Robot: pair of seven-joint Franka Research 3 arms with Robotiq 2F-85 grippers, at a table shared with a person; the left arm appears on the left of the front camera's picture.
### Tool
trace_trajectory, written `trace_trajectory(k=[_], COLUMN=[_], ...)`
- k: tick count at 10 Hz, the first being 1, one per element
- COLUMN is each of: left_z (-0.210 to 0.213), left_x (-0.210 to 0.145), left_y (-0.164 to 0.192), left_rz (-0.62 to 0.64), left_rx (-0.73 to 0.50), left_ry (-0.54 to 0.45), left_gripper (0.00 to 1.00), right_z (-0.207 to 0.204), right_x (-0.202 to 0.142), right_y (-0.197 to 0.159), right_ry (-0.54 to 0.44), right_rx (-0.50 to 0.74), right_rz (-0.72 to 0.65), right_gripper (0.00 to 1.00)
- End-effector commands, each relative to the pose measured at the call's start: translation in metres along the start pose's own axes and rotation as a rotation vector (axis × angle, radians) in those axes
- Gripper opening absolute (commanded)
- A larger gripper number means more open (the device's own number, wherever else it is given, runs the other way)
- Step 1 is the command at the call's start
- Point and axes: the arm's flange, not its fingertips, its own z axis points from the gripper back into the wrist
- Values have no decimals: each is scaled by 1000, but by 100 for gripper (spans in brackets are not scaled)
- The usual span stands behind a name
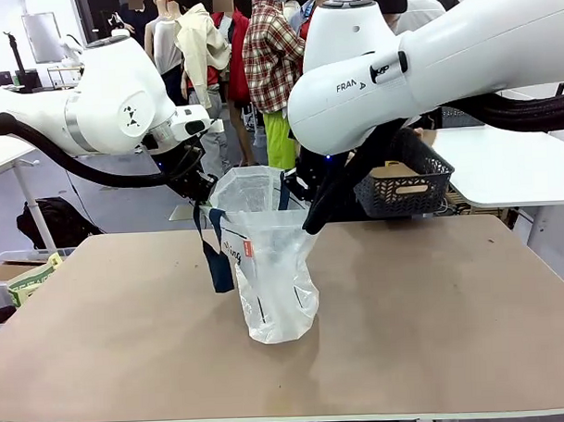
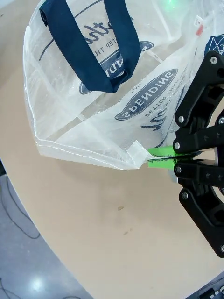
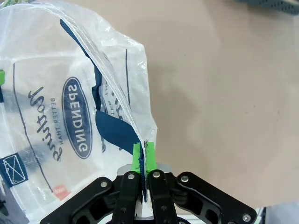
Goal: Transfer purchased items from the store into the shopping bag.
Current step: Move the Reusable shopping bag to the right side of the table.
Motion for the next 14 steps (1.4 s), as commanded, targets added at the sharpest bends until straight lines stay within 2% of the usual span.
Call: trace_trajectory(k=[1, 14], left_z=[1, 1], left_x=[0, 0], left_y=[1, 1], left_rz=[2, 2], left_rx=[1, 1], left_ry=[-1, -1], left_gripper=[0, 0], right_z=[0, 0], right_x=[-2, -2], right_y=[-3, -3], right_ry=[-12, -12], right_rx=[4, 4], right_rz=[-12, -12], right_gripper=[0, 0])
